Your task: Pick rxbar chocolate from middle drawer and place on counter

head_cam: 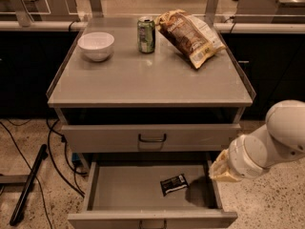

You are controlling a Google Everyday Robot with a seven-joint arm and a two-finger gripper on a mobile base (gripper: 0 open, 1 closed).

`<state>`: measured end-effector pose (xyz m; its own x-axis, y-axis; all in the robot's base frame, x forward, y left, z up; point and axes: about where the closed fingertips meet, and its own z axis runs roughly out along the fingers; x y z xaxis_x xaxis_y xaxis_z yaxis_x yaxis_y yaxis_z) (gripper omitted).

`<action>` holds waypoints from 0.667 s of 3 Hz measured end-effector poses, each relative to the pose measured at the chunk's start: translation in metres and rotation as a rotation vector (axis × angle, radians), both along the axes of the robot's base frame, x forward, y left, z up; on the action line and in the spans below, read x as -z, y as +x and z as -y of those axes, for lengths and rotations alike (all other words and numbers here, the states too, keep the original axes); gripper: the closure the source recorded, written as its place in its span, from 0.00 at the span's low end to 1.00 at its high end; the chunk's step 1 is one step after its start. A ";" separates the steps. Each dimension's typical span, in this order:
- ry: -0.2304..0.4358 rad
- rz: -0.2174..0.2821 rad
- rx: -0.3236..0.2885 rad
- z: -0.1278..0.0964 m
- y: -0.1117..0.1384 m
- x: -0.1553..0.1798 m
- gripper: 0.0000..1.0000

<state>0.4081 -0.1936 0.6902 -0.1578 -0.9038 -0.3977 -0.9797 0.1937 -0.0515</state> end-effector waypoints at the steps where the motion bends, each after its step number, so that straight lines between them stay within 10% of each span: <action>1: 0.065 -0.006 -0.031 -0.005 0.003 0.073 1.00; 2: 0.065 -0.006 -0.031 -0.005 0.003 0.073 1.00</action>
Offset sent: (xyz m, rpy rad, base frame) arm 0.0014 0.0038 -0.0605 0.0527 0.0033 0.0301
